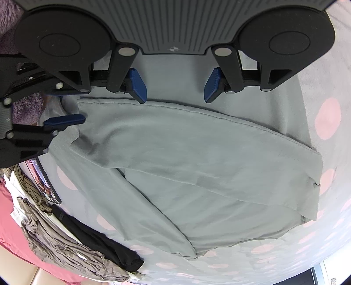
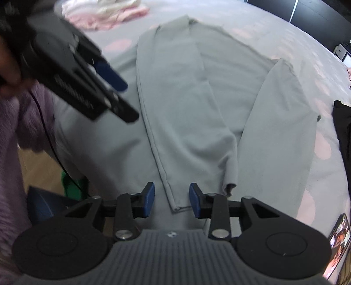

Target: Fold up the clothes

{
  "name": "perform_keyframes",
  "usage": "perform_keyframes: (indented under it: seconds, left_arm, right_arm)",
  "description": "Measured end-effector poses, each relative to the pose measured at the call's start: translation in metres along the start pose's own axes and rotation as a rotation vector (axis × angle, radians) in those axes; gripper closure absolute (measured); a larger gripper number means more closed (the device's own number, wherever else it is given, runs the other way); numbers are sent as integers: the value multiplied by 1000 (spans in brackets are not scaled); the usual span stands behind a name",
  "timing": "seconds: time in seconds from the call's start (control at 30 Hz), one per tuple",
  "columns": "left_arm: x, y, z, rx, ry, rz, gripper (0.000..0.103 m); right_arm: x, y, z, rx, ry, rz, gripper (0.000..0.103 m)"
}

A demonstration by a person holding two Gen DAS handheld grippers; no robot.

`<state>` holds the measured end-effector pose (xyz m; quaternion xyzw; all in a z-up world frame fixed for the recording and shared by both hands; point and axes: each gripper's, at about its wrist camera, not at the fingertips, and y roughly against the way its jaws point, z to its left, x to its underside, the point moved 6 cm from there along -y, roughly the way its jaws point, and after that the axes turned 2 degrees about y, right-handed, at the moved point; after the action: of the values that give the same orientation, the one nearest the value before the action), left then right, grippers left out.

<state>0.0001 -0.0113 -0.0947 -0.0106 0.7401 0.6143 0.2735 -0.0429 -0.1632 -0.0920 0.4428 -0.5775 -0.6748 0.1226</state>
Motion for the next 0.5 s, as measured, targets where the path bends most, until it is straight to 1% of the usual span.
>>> perform_keyframes:
  seconds: [0.03,0.07,0.1,0.13,0.17,0.37,0.5]
  left_arm:
    - [0,0,0,0,1,-2,47]
    - [0,1,1,0,2,-5,47]
    - [0,1,2,-1,2,-7,47]
    - [-1,2,2,-1,3,-9,47]
    - [-1,2,3,1,4,-11,47]
    - [-8,11,14,31,28,-14,47]
    - [-16,24,27,45,16,-14,47]
  right_arm:
    - [1,-3,-1,4,3,10,69]
    - [1,-4,-2,6,0,12,81]
    - [0,-3,-3,8,-5,10,86]
    - [0,-3,-4,9,-10,8,89]
    - [-1,-2,-6,8,-18,4,95]
    - [-9,13,-7,16,-18,-29,97]
    - [-22,32,-14,14,-35,-79,97]
